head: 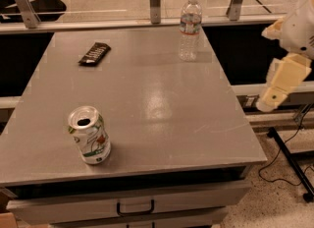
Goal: Move water bottle near rxbar chocolate
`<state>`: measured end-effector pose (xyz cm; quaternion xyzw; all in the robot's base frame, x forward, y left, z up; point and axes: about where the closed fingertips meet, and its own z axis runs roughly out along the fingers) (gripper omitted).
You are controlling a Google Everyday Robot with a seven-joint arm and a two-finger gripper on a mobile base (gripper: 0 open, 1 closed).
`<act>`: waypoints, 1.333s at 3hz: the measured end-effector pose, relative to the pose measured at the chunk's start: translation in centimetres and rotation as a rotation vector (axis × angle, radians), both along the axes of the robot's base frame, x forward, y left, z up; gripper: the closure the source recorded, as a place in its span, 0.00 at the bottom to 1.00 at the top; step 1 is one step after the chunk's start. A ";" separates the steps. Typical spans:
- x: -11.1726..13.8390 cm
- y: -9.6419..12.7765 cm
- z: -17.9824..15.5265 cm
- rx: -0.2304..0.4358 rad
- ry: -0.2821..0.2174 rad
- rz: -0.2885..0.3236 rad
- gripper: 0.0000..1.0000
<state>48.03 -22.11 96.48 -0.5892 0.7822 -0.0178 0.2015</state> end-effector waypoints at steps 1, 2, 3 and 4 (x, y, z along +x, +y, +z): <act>6.0 0.2 -2.1 0.125 -0.048 -0.025 0.00; 12.2 1.6 -3.7 0.257 -0.112 -0.056 0.00; 18.4 3.5 -4.4 0.409 -0.176 -0.094 0.00; 23.6 5.1 -4.7 0.543 -0.215 -0.136 0.00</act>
Offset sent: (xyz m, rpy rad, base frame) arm 0.2059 0.0283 -0.0522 0.4322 -0.2172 -0.1083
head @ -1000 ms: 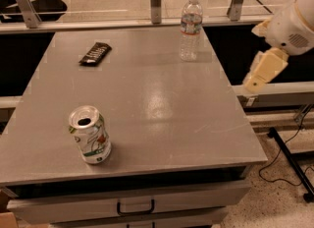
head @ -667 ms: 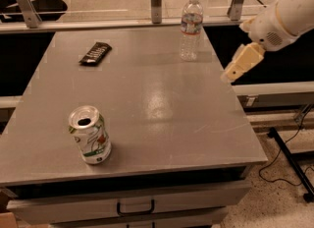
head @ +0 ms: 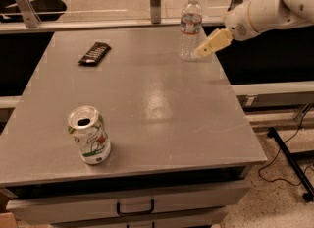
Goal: Move water bottle near rxbar chocolate
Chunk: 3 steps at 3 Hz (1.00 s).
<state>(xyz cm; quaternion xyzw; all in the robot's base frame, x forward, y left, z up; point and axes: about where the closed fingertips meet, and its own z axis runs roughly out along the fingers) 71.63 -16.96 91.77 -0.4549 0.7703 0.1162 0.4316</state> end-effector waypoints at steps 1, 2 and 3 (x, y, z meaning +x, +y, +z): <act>3.1 1.4 -0.1 0.143 -0.014 -0.011 0.00; 4.4 2.5 -0.1 0.253 0.009 0.000 0.18; 3.9 4.2 -0.1 0.343 0.051 0.050 0.42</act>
Offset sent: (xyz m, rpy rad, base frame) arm 0.0606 0.0317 0.0055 0.3929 0.0352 0.0085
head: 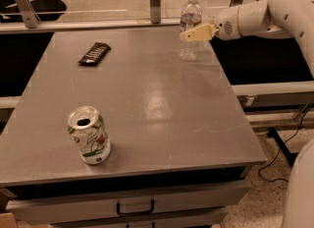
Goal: Move water bottle near rxbar chocolate
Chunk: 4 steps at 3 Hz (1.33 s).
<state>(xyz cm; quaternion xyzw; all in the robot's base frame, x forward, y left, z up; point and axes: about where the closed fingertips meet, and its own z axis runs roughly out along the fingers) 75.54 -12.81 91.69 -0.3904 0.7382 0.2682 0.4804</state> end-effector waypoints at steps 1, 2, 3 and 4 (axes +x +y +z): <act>-0.8 0.7 1.4 0.069 -0.017 0.041 0.64; -2.6 -0.1 5.4 0.079 -0.093 0.071 0.88; -2.5 0.2 5.2 0.080 -0.090 0.075 1.00; -2.3 2.3 5.5 0.097 -0.106 0.107 1.00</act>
Offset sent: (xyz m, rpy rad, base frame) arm -0.0521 -0.0198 0.1123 0.0823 -0.2020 0.0954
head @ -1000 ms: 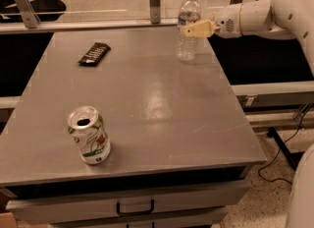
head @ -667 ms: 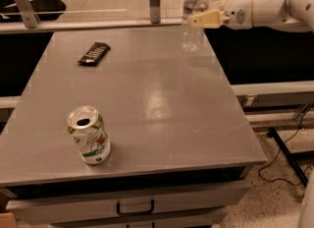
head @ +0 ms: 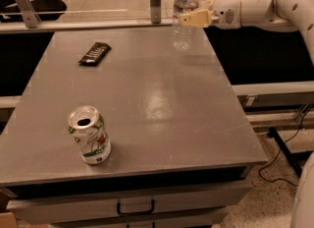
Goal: Move water bottle near rxbar chocolate
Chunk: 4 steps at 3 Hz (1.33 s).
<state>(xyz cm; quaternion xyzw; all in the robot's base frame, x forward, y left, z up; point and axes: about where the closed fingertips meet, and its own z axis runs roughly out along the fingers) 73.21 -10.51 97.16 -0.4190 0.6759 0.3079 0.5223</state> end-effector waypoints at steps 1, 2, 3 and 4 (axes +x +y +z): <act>0.4 5.8 1.6 0.033 -0.059 0.066 1.00; 0.3 12.7 2.8 0.041 -0.116 0.152 1.00; -0.5 18.8 2.8 0.036 -0.160 0.212 1.00; -0.7 23.6 1.6 0.042 -0.200 0.253 1.00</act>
Offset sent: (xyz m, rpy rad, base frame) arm 0.0005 0.2104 0.0448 0.0494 -0.1903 0.2534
